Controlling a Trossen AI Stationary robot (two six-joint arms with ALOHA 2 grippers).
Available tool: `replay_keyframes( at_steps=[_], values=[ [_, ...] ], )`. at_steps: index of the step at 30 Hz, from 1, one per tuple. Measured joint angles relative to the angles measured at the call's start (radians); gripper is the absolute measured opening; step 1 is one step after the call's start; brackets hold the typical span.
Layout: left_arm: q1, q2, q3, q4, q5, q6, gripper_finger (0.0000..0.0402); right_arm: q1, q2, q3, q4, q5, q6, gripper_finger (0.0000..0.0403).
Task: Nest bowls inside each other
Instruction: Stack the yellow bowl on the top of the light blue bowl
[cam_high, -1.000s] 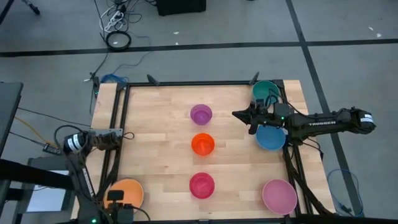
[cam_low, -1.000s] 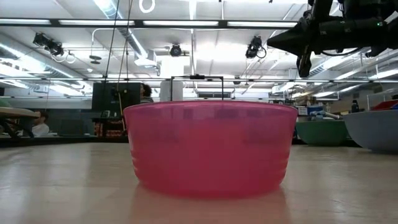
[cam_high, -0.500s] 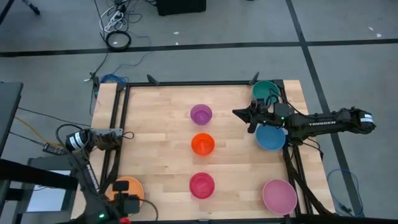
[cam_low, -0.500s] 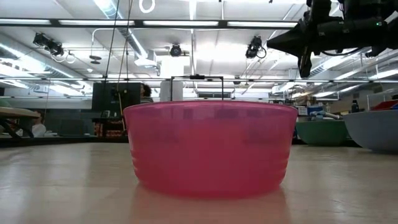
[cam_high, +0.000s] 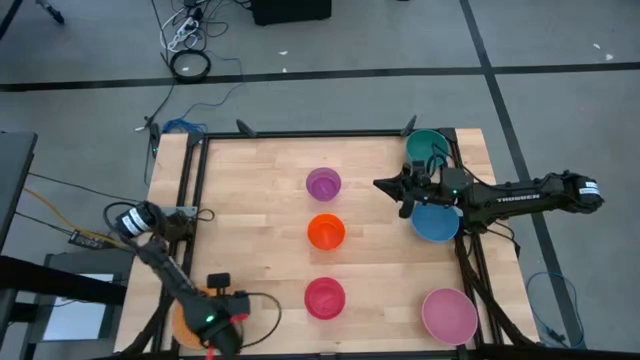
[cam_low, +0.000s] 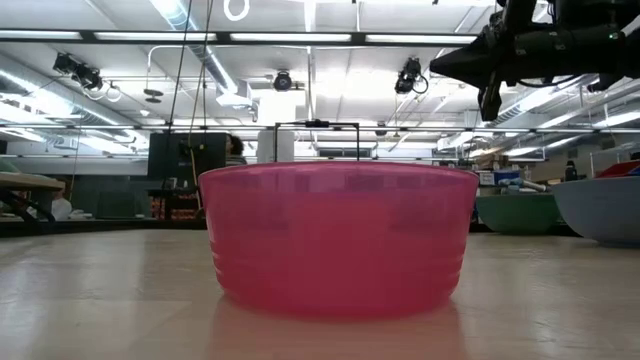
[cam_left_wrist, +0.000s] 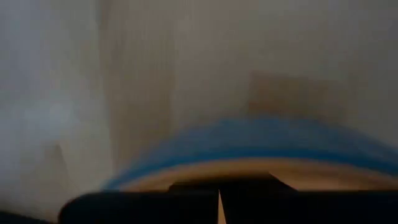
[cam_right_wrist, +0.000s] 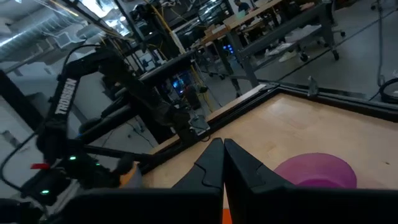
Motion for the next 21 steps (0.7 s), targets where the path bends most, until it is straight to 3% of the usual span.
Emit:
replay_keyframes(
  at_steps=[6, 17, 21],
  values=[
    [0.133, -0.006, -0.044, 0.133, -0.045, 0.154, 0.0002, 0.010, 0.000, 0.000, 0.011, -0.081, 0.001, 0.0000],
    [0.437, -0.004, -0.038, 0.167, -0.229, 0.482, 0.0002, 0.010, 0.000, 0.000, 0.019, -0.124, -0.015, 0.0000],
    [0.564, -0.003, -0.039, 0.261, -0.255, 0.615, 0.0002, 0.010, 0.000, 0.000, 0.019, -0.166, -0.014, 0.0000]
  ],
)
